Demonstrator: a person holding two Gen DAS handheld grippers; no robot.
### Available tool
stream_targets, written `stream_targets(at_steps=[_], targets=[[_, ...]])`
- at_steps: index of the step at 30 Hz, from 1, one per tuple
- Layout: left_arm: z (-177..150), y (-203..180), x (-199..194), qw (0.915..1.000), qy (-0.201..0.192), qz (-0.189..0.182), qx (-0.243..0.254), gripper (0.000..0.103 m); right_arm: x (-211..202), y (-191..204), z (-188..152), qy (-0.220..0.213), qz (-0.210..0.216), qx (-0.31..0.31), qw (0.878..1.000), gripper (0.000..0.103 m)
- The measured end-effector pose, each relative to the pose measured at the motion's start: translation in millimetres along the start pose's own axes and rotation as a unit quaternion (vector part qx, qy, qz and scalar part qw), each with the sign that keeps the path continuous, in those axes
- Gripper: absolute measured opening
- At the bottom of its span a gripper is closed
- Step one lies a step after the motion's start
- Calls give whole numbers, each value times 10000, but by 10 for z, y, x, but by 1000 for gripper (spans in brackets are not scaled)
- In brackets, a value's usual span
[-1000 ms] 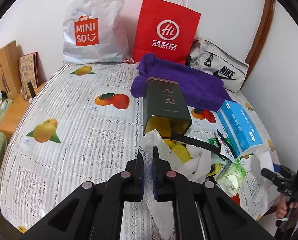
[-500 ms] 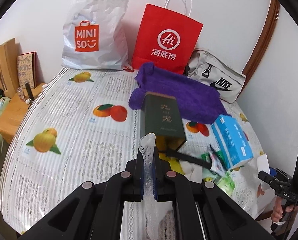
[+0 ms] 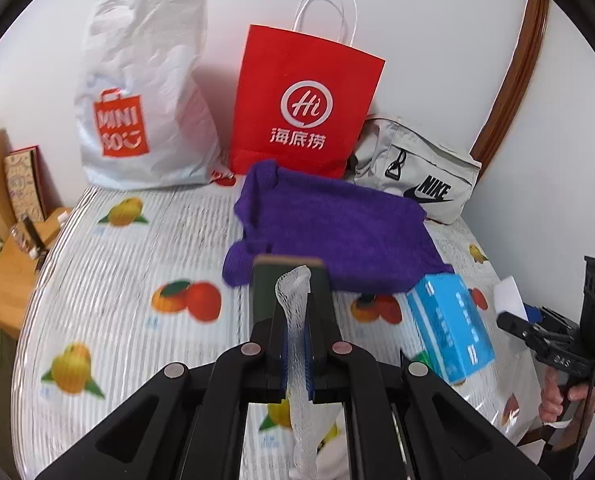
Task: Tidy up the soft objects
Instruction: 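Carry the sponge in the right tool while the left tool carries the mesh bag to the purple towel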
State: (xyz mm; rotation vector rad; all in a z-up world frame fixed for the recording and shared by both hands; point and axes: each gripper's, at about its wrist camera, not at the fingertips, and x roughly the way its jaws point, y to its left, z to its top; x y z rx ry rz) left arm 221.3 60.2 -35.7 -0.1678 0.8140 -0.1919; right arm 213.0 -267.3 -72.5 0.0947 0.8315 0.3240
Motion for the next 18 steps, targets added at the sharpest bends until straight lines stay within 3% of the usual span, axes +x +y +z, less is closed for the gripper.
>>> stream_targets(at_steps=[10,18], targets=[[581,-110,383,9998,28,14,211,6,515,-141,649,-68,-160,-32,9998,67],[969,-124,854,9993,230,-121,257,6,1070,-342,1009,215,-405,6,9989,67]])
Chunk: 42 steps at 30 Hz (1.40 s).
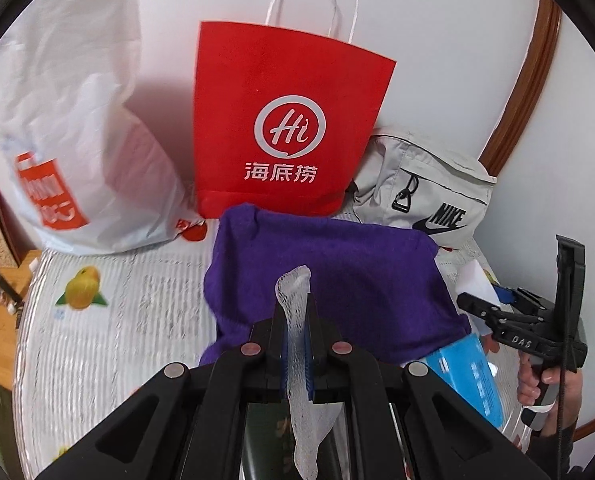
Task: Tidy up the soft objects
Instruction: 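Carry the sponge in the right tool while the left tool carries the mesh bag to the purple towel, then open the right tool to drop the sponge while the left tool drops the mesh bag on the towel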
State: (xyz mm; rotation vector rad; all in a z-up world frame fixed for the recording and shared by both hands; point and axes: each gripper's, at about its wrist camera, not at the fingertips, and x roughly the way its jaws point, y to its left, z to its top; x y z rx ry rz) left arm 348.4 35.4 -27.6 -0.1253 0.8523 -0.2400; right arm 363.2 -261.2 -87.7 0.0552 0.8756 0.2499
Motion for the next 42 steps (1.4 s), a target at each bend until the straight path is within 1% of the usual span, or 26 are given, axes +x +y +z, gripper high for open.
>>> stream_targets(at_steps=[4,7,10,15,17,20,25,28,31,32,33,34,35,37,38,39,42], targets=[[180,11,269,9999,56,19,91,6,247,-15,54,179,-3,-82,9998,67],[272,50,540,9997,225,54,79,6,402,-23,52,322,-29,-131,9994,67],[339,58,754,9994,343,16,80,6,504,-19,62,404,-41,-194,9990,67],[413,16,1078,9987,454,18,226,6,696,-12,72,736,-24,-248,9970,67],[431,13,1231,9981,545,19,302,6,758,-25,75,834,43,-217,9963,67],[468,19,1433,9974,672,-66,267,6,841,-52,81,974,41,-157,9951,67],[499,17,1611,9967,702,107,387,6,910,-61,134,1038,71,-123,9945,68],[509,39,1678,9962,745,196,400,7,983,-41,166,1152,74,-143,9932,69],[518,43,1726,9958,716,367,436,7,1030,-19,205,1210,-33,-173,9925,70],[520,37,1740,9956,732,390,445,9,1033,-12,224,1196,-72,-211,9926,73],[519,28,1750,9952,757,403,464,14,1039,2,238,1203,-98,-254,9924,73],[522,11,1759,9948,779,438,486,24,1039,6,245,1213,-103,-275,9922,73],[519,-5,1757,9942,794,516,518,30,1035,8,252,1214,-104,-274,9922,75],[521,-8,1734,9935,771,615,563,56,1047,1,262,1208,-72,-226,9924,80],[521,-12,1711,9933,746,686,559,61,1043,-3,267,1207,-48,-202,9925,81],[519,-7,1673,9934,699,748,521,63,1032,1,279,1180,-31,-176,9929,81],[514,63,1563,9936,653,789,485,63,951,10,299,1090,6,-143,9939,82]])
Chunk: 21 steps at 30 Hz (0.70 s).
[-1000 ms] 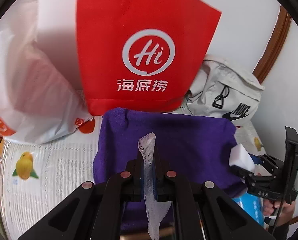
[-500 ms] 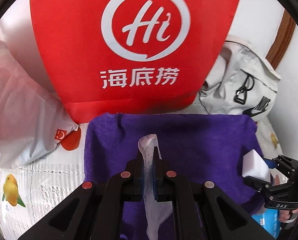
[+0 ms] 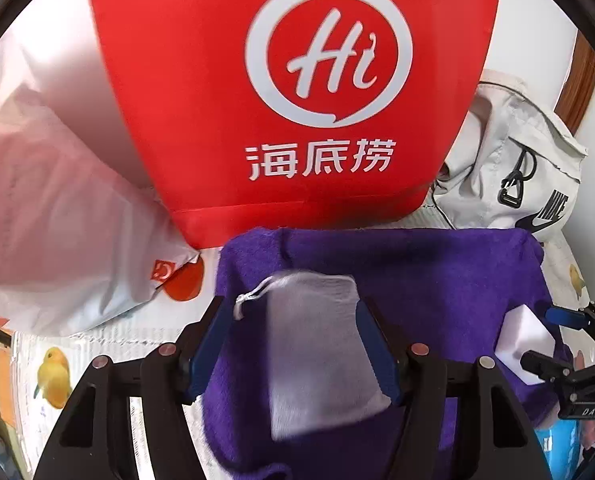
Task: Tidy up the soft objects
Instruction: 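Open the right tool to drop the sponge while the left tool drops the mesh bag on the towel, then grasp the green wet-wipes pack with the right tool while the left tool reaches toward the white gloves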
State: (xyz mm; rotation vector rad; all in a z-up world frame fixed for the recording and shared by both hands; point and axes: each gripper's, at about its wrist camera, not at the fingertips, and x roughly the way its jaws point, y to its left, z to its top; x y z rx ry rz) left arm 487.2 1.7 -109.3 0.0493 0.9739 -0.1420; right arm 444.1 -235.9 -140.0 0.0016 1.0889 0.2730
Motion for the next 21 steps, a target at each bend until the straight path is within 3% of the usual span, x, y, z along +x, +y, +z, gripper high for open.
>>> stream_targets(at_steps=[7,10,17,21], targets=[[-197,170,-499,9983,-151,474,-309,63,-291,89,-122,-202,-344,-168,9991,82],[-307,221,-757,9973,-318,461,-473,68,-505,253,-227,-526,-643,-529,9951,82],[-748,290,-1517,9925,-968,155,-726,68,-963,458,-566,-970,-573,-799,9904,87],[-1069,252,-1854,9875,-1339,230,-794,68,-1202,515,-819,-1185,-397,-691,9897,87]])
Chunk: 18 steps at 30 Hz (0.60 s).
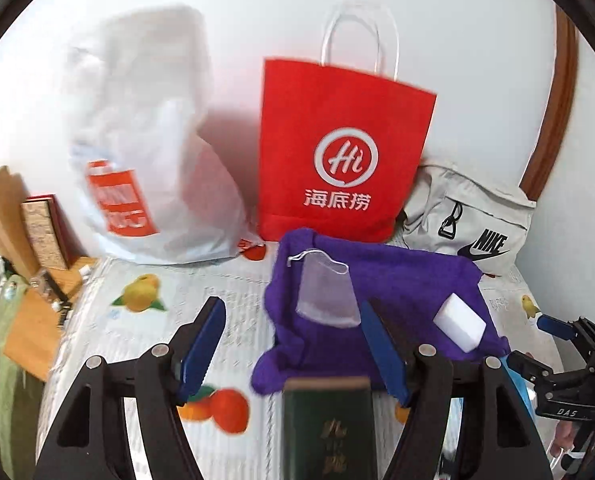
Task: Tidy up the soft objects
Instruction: 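Grasp the green wet-wipes pack with the right tool while the left tool reaches toward the white gloves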
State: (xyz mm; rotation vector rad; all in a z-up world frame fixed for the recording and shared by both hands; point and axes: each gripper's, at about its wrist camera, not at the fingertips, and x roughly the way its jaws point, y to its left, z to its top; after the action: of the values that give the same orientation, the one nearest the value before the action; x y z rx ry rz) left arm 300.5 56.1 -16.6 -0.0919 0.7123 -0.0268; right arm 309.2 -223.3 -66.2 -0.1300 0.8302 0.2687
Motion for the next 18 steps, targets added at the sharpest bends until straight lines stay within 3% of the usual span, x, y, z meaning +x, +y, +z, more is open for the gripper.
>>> stream_targets(at_steps=[5,10,14,18], targets=[[-322,88,-354,9998,180,-74,-71,68,-313,113,-346,-95,-194,194,9996,87],[-735,136,-586,9985,349,-303,-289,68,-559,146,-747,29,261,573,9980,87],[-1050,83,-771,9982,158,-482,-320,68,-660,115,-1037,128,204,974,9950,87],[-1320,-40,-870,9979,170,-590,-203,68,-719,76,-1324,206,506,1322,9897,87]])
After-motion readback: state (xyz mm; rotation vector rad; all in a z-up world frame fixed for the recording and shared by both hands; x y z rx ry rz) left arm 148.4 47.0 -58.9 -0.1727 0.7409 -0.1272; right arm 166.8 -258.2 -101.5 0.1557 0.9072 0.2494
